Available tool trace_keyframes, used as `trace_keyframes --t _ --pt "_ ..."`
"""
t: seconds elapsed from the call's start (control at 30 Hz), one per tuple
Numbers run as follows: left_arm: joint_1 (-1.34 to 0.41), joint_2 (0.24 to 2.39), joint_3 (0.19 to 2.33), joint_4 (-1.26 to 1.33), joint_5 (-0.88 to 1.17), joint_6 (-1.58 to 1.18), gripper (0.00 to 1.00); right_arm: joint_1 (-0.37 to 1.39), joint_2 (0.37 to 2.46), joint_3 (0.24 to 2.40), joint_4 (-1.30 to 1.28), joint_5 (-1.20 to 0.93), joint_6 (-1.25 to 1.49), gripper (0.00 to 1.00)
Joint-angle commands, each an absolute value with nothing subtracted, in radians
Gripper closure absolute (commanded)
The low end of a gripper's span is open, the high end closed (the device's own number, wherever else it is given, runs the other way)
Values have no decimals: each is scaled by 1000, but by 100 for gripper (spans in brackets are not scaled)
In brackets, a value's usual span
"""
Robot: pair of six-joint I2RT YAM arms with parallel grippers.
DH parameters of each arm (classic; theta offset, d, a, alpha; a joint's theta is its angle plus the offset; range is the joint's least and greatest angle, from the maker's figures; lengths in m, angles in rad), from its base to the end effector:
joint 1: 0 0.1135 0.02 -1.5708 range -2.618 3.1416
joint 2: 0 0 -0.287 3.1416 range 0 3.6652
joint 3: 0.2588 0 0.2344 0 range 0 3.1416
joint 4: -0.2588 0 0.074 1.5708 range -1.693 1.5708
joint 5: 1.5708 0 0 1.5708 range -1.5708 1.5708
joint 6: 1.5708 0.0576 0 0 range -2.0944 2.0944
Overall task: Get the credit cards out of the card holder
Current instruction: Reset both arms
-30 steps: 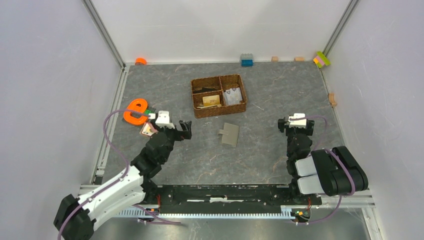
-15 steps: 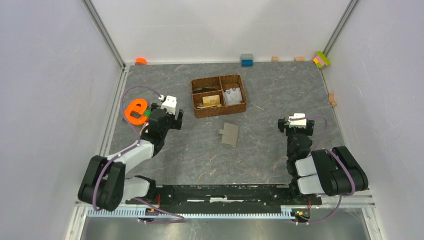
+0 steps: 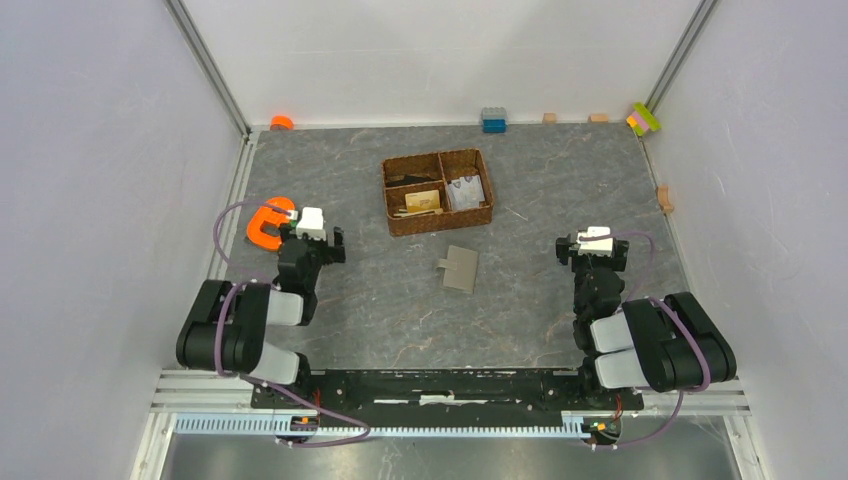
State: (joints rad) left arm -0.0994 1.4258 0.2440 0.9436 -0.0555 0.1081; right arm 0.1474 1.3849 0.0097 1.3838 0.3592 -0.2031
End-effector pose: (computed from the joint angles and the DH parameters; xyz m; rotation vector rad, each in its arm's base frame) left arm 0.2469 -0.0214 0.1795 0.1481 1.8029 0.0564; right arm 0.1986 0.0090 0.1860 0.0092 1.5718 -0.3240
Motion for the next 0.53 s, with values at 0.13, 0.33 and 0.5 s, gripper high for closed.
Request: trace_keyframes --t 0.13,0.33,0.5 --pt "-66 1454 301 968 -111 10 0 143 1382 -95 1445 353 -198 2" --pt "-67 1475 284 1026 -123 10 0 143 1382 -95 1447 353 -198 2" --pt "-63 1473 278 1035 -172 -31 0 143 1383 -94 1447 354 -198 2"
